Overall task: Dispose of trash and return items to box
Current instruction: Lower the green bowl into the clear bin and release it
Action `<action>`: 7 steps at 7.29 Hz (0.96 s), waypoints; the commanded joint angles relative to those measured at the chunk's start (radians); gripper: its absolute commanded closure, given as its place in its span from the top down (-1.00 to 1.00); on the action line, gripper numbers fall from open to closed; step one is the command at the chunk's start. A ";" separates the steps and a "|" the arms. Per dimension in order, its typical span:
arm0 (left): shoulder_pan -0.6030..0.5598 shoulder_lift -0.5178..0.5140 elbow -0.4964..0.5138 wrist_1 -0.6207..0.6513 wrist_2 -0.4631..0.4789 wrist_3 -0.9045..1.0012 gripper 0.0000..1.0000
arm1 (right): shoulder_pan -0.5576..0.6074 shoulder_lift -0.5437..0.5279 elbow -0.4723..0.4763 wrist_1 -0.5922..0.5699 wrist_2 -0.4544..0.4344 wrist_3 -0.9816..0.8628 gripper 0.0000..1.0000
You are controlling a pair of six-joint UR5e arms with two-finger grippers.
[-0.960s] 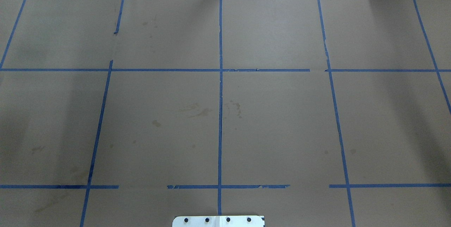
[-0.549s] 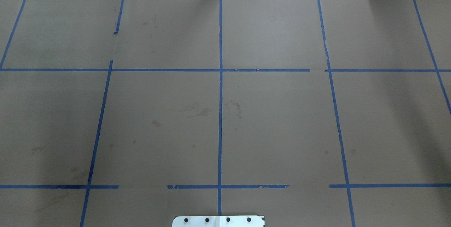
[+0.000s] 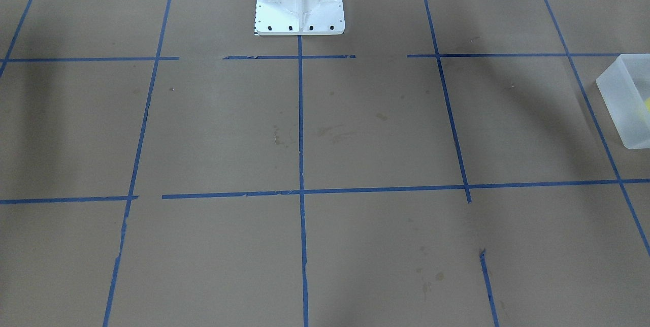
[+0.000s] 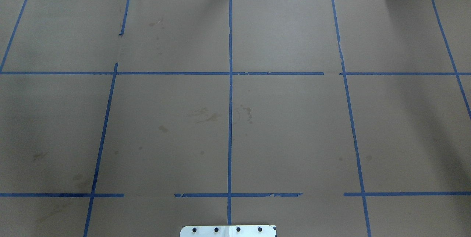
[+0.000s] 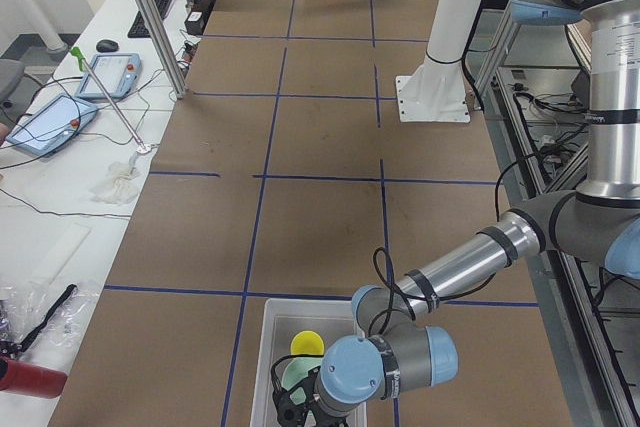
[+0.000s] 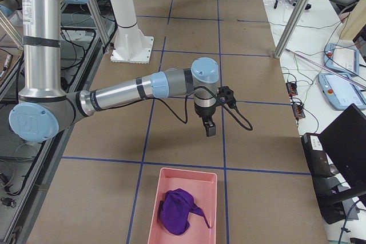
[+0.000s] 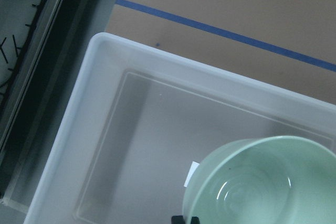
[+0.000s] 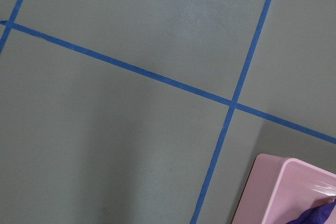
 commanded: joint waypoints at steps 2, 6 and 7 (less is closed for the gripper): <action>-0.013 -0.031 0.112 -0.078 -0.001 -0.091 -1.00 | 0.001 -0.002 0.019 0.000 -0.014 0.000 1.00; -0.013 -0.034 0.155 -0.082 -0.011 -0.093 -1.00 | 0.001 -0.010 0.032 -0.002 -0.017 0.000 1.00; -0.013 -0.036 0.165 -0.082 -0.012 -0.093 -1.00 | 0.001 -0.010 0.032 -0.002 -0.034 0.000 1.00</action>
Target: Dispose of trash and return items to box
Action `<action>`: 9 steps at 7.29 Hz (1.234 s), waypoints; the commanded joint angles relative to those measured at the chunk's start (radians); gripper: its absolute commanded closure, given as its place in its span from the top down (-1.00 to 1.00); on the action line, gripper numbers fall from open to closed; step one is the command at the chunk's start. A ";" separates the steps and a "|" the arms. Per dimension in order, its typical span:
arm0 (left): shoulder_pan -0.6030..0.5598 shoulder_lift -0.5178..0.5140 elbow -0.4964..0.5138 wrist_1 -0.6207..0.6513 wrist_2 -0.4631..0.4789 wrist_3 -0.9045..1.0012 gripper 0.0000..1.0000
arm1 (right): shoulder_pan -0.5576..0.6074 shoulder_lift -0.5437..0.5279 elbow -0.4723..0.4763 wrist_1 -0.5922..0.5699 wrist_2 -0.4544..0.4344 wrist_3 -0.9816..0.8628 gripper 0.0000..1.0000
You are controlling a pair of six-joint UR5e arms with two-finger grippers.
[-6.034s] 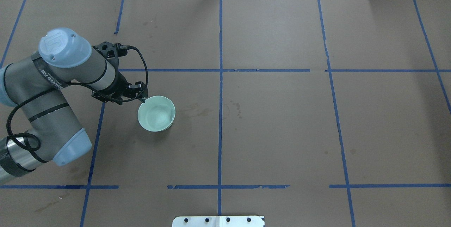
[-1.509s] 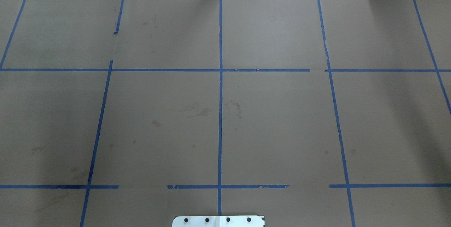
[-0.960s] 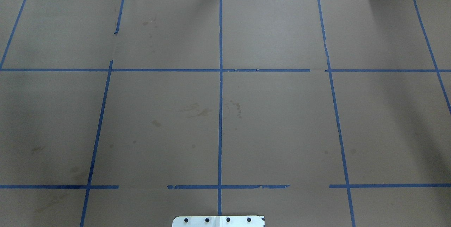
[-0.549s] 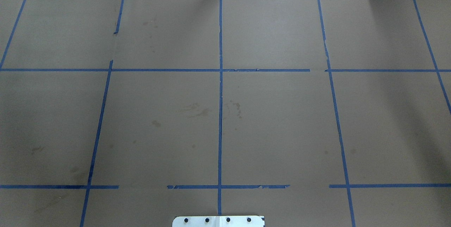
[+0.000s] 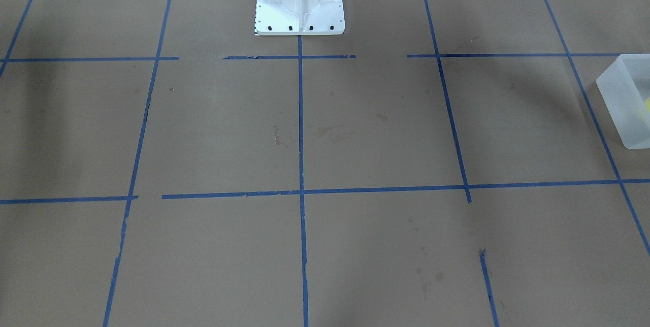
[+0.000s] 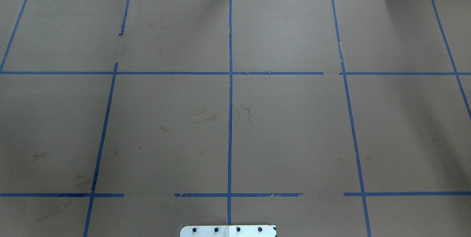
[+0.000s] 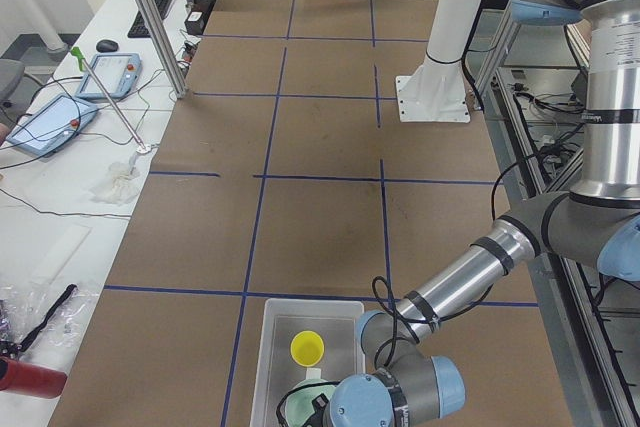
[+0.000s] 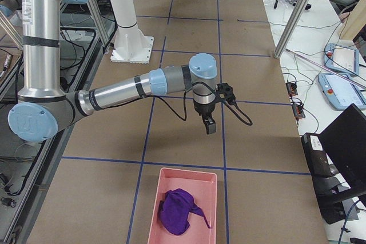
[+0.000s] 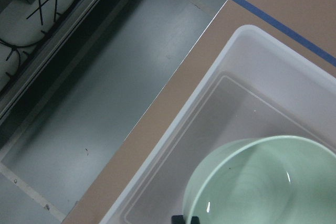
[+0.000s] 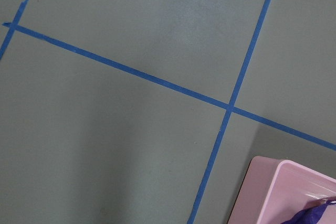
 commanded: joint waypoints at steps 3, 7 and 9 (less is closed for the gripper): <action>0.000 0.001 0.022 0.000 -0.006 0.003 -1.00 | 0.000 -0.004 0.001 0.000 -0.015 0.000 1.00; 0.000 0.000 0.010 0.001 -0.015 0.001 1.00 | 0.002 -0.007 0.001 0.000 -0.015 0.000 1.00; 0.003 0.006 -0.128 0.013 -0.008 0.009 1.00 | 0.000 -0.007 -0.001 -0.002 -0.013 0.000 1.00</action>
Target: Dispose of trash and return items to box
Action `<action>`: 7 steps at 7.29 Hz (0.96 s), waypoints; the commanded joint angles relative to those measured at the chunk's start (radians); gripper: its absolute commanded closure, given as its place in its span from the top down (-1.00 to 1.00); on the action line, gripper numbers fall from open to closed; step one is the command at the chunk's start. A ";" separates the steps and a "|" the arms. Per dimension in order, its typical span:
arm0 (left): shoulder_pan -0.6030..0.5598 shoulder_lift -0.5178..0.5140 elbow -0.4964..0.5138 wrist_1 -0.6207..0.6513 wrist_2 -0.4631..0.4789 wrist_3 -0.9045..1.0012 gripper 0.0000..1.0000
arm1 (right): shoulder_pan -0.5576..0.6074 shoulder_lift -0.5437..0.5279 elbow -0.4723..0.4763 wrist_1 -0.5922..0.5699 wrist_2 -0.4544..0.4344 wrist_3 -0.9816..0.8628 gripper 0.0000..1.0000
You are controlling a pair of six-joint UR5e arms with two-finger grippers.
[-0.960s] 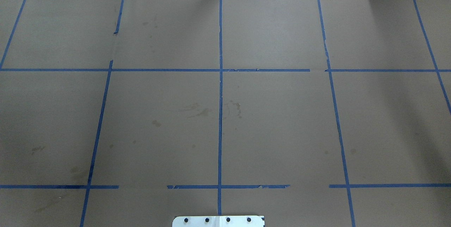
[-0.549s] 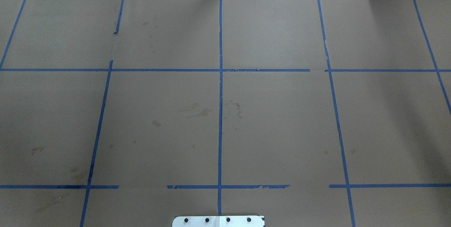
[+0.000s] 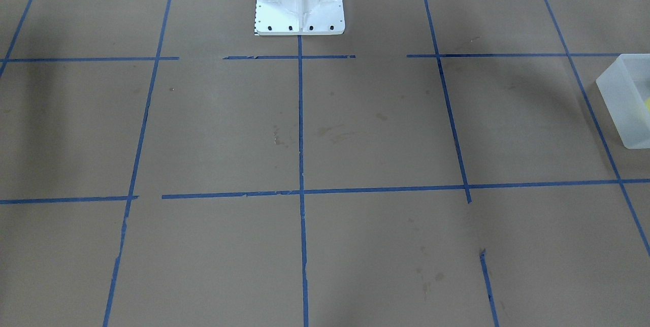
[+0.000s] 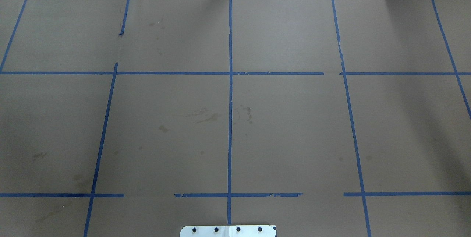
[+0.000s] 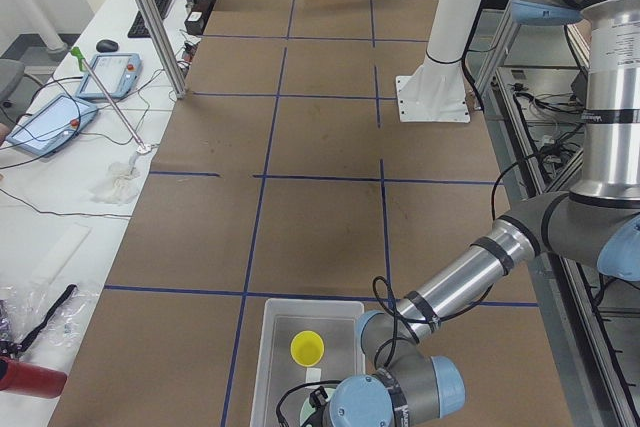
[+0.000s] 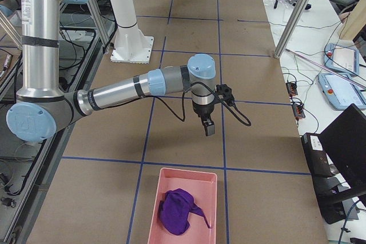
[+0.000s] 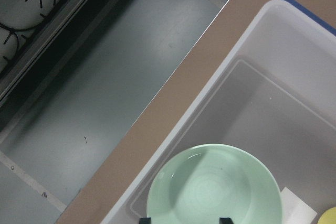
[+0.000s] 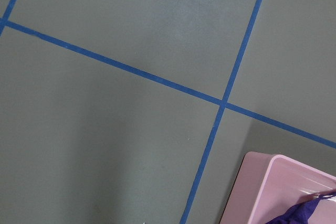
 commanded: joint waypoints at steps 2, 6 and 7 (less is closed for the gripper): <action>0.040 0.010 -0.246 0.008 -0.001 0.009 1.00 | -0.001 0.000 -0.001 -0.007 0.009 0.002 1.00; 0.323 -0.001 -0.648 0.179 0.007 0.009 1.00 | -0.001 0.000 -0.012 -0.014 0.020 0.005 1.00; 0.375 -0.002 -0.736 0.255 0.010 0.009 1.00 | -0.001 0.000 -0.020 -0.014 0.021 0.005 1.00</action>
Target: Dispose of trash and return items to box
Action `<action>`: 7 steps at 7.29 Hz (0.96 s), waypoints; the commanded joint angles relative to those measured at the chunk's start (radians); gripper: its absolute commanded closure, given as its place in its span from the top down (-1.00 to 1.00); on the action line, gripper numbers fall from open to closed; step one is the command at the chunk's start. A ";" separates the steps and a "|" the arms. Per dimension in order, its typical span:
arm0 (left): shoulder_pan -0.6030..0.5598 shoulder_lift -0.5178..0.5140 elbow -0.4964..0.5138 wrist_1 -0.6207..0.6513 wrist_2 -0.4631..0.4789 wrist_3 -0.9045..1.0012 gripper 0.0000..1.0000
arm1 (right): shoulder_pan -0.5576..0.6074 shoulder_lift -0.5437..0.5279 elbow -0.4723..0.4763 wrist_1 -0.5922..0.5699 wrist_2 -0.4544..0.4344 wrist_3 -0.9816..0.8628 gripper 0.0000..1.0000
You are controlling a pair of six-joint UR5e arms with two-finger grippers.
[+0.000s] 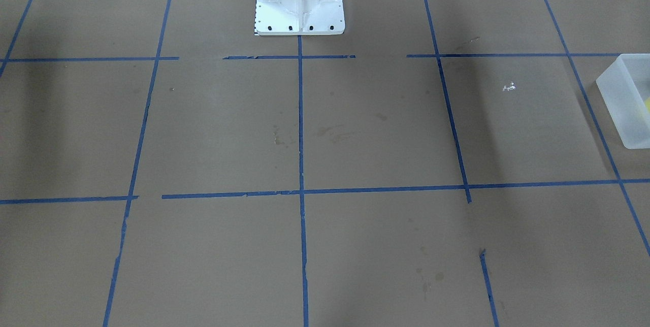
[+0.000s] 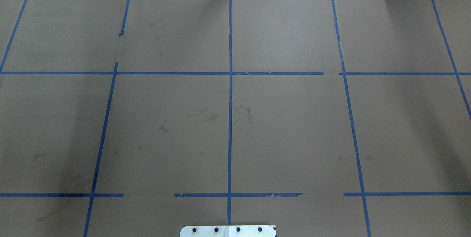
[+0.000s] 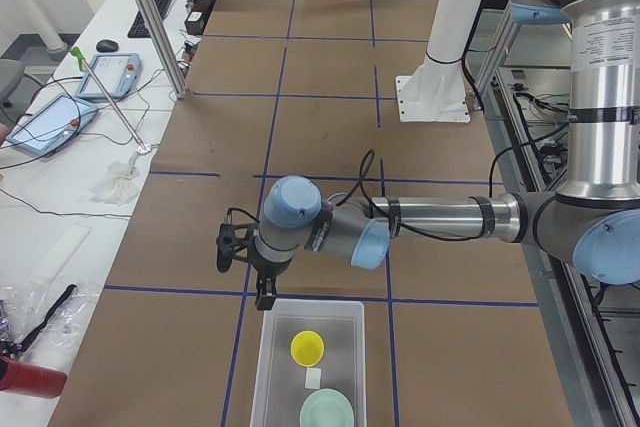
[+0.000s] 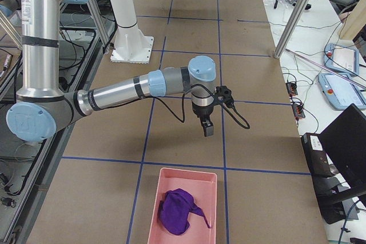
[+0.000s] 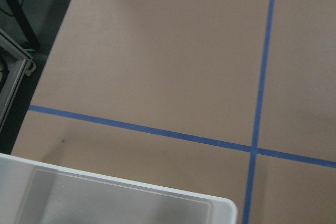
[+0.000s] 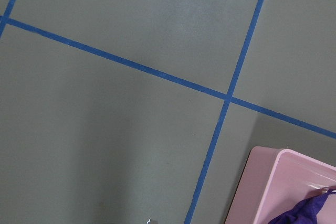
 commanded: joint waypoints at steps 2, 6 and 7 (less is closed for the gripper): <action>0.204 -0.005 -0.207 0.150 0.006 0.002 1.00 | 0.000 0.000 -0.022 -0.001 0.048 0.001 1.00; 0.189 0.004 -0.224 0.330 -0.003 0.123 1.00 | 0.000 0.015 -0.025 -0.045 0.054 0.037 1.00; 0.189 0.013 -0.212 0.331 -0.006 0.125 1.00 | 0.000 0.015 -0.030 -0.045 0.054 0.046 1.00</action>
